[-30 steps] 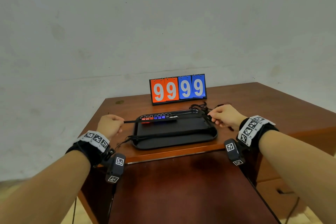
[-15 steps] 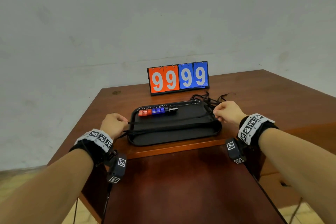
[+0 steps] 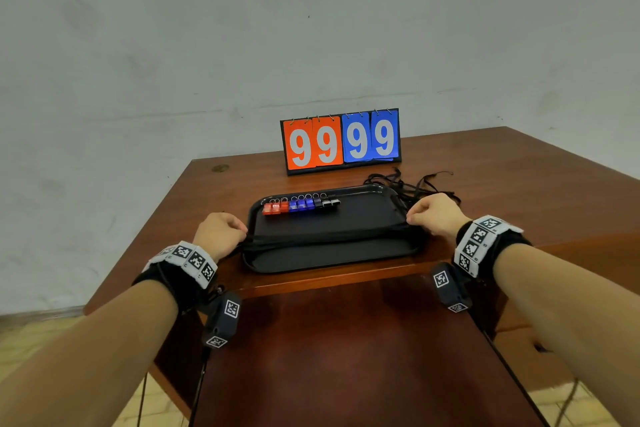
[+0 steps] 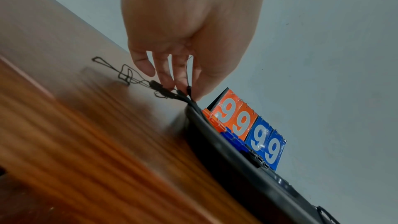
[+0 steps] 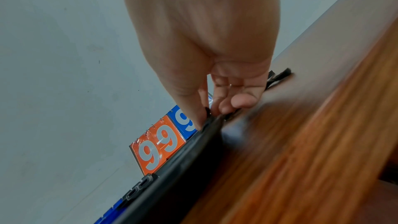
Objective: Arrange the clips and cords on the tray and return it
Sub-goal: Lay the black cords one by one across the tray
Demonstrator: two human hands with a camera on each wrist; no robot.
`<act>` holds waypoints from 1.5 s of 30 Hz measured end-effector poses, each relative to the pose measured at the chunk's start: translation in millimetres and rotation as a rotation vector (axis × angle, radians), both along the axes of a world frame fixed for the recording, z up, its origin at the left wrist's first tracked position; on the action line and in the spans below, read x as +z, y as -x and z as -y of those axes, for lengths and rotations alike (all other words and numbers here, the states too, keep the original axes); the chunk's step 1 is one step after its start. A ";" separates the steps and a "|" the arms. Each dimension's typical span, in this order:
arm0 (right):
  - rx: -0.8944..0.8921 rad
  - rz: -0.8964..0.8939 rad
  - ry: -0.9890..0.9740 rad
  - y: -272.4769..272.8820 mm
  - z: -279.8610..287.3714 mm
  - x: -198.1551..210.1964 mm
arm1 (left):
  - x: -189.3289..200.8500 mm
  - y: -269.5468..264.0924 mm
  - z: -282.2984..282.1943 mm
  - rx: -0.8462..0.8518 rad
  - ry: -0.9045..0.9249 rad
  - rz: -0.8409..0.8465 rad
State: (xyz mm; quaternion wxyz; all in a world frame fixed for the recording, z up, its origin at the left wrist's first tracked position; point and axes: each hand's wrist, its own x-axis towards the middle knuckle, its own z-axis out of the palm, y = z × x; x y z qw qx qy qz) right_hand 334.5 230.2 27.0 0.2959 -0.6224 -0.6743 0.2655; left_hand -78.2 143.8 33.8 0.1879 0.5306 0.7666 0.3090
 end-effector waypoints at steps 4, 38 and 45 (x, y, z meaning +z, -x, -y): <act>0.021 0.077 -0.017 1.0 -1.0 4.8 | 6.5 -4.6 2.9 0.052 0.022 -0.269; 0.271 0.544 -0.058 14.6 -8.4 12.7 | 9.5 -22.4 -0.3 -0.206 0.166 -0.518; 0.230 0.358 -0.102 3.1 6.4 19.5 | 25.8 -39.9 4.3 -0.140 0.073 -0.547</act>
